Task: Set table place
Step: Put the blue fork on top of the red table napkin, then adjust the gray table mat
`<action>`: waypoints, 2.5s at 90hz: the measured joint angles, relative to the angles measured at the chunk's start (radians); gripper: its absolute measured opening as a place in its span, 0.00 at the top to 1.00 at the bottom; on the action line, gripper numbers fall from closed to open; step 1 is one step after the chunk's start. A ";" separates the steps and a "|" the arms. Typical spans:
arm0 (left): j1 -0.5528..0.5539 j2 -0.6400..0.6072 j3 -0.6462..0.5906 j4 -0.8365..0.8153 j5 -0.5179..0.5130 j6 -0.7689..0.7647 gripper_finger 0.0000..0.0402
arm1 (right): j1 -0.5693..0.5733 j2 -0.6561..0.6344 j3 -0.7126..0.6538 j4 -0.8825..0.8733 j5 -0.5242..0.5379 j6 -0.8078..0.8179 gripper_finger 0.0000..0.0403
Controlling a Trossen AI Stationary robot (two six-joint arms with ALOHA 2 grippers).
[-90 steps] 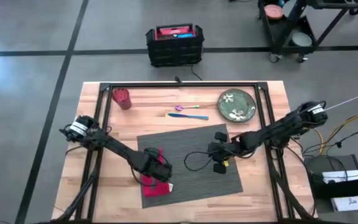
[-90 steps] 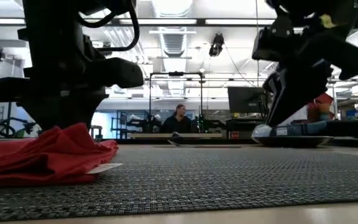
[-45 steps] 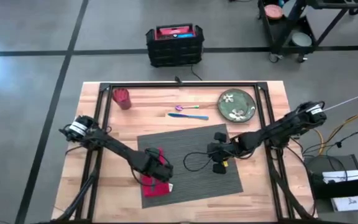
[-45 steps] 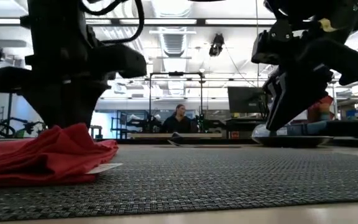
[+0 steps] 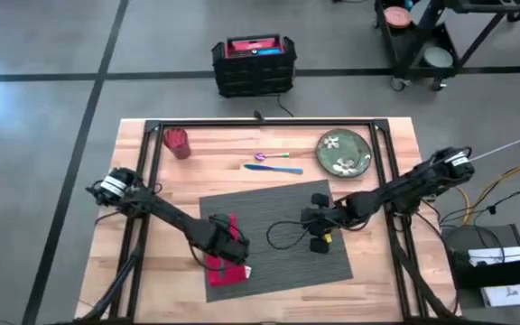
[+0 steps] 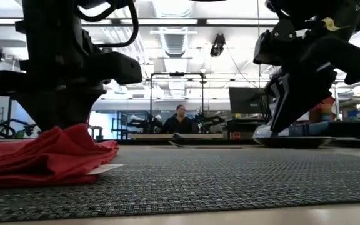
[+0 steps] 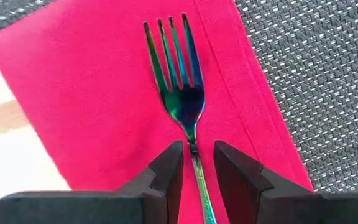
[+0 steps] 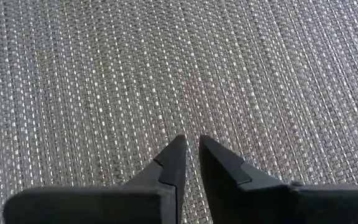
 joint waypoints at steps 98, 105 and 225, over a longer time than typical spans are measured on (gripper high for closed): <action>-0.037 -0.058 -0.039 0.019 0.034 -0.334 1.00 | 0.000 0.000 0.000 0.000 0.002 -0.002 0.92; -0.058 -0.058 -0.040 -0.035 0.048 -0.409 1.00 | 0.000 0.000 0.000 0.000 0.002 -0.002 0.92; -0.073 -0.120 -0.038 -0.053 -0.025 -0.245 0.61 | -0.001 0.000 0.000 0.005 0.004 -0.090 0.81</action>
